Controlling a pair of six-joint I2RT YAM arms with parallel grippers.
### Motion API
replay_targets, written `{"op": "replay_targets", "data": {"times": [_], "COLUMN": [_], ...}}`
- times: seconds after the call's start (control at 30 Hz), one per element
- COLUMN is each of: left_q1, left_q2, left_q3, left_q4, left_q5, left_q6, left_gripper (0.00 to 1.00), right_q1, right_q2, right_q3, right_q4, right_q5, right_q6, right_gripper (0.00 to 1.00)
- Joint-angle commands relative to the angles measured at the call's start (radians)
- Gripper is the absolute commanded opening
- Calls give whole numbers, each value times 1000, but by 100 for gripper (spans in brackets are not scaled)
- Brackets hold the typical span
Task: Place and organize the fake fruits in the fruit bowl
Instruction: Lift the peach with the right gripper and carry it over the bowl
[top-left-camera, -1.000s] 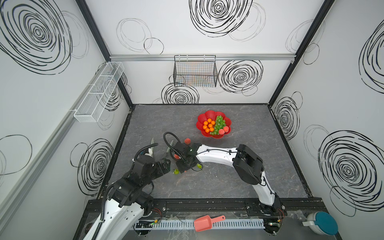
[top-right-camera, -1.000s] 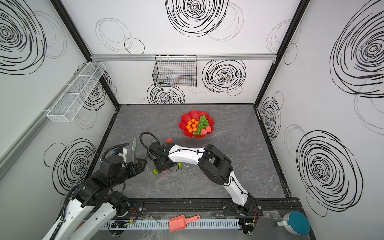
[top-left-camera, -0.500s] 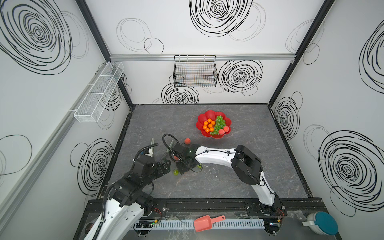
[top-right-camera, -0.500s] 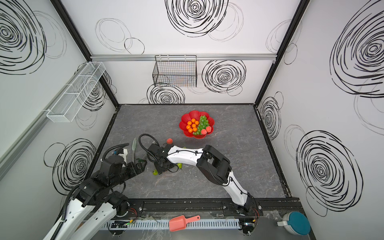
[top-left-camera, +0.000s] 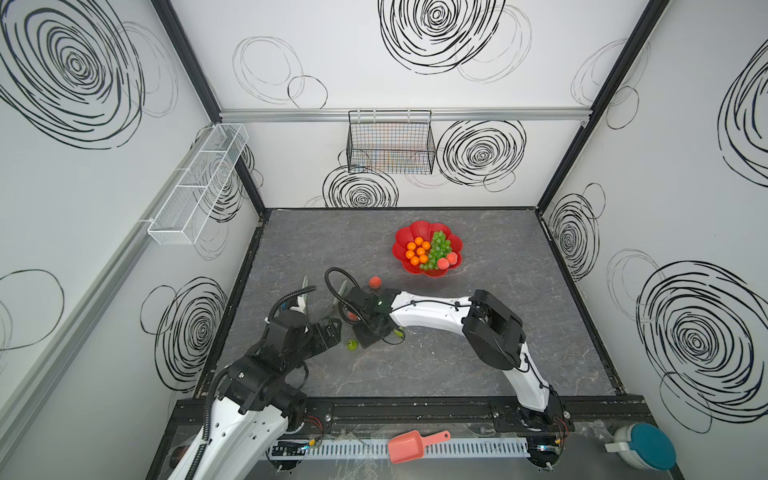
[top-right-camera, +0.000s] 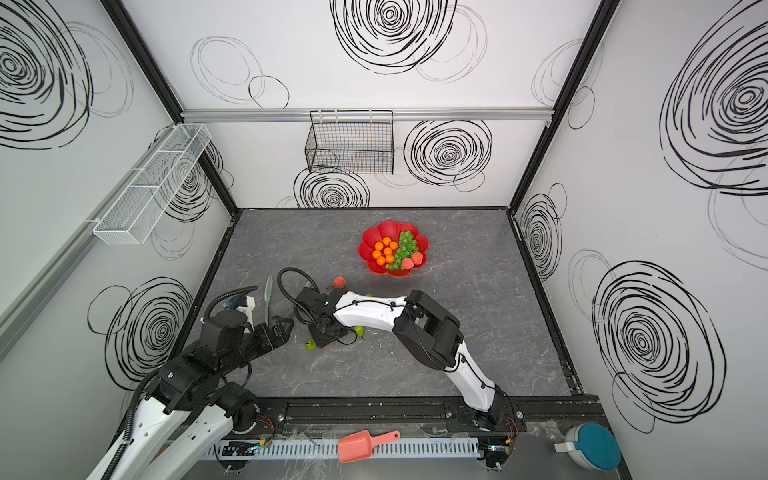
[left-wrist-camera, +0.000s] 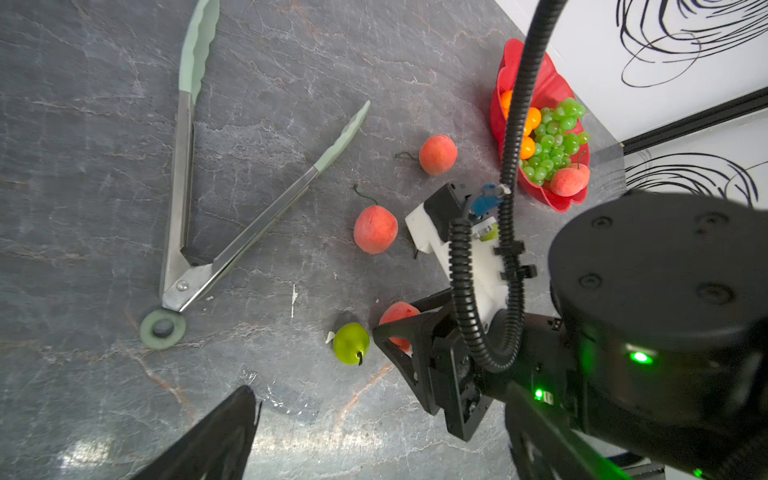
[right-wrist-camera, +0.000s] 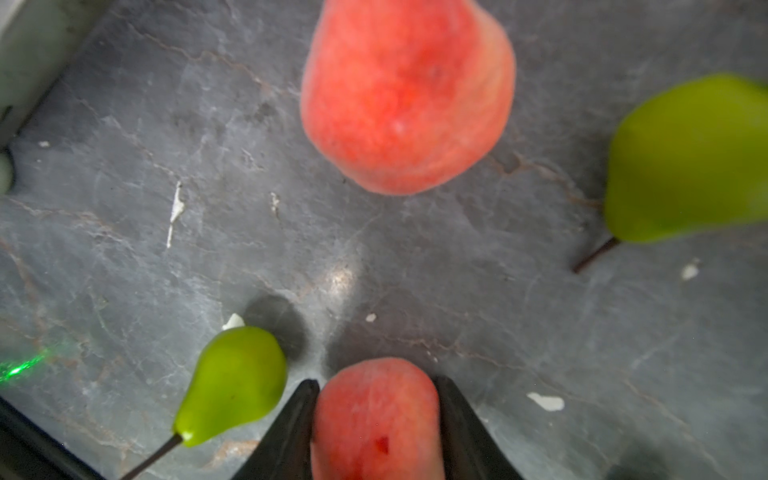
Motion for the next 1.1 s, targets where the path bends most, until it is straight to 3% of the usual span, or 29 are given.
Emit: {"op": "replay_targets", "data": {"times": [0.0, 0.3, 0.47, 0.8, 1.07], "left_q1": [6, 2, -31, -236, -364], "left_q2": [13, 60, 130, 355, 582], "left_q3": [4, 18, 8, 17, 100], "left_q4": [63, 218, 346, 585, 755], "left_q5": [15, 76, 98, 22, -6], "left_q6": [32, 71, 51, 13, 16], "left_gripper": [96, 96, 96, 96, 96], "right_q1": [-20, -129, -208, -433, -572], "right_q2": [-43, -204, -294, -430, -431], "right_q3": [-7, -107, -171, -246, -233], "right_q4": [-20, 66, 80, 48, 14], "right_q5": [-10, -136, -145, -69, 9], "right_q6": [0, 1, -3, -66, -127], "right_gripper": [45, 43, 43, 42, 41]}}
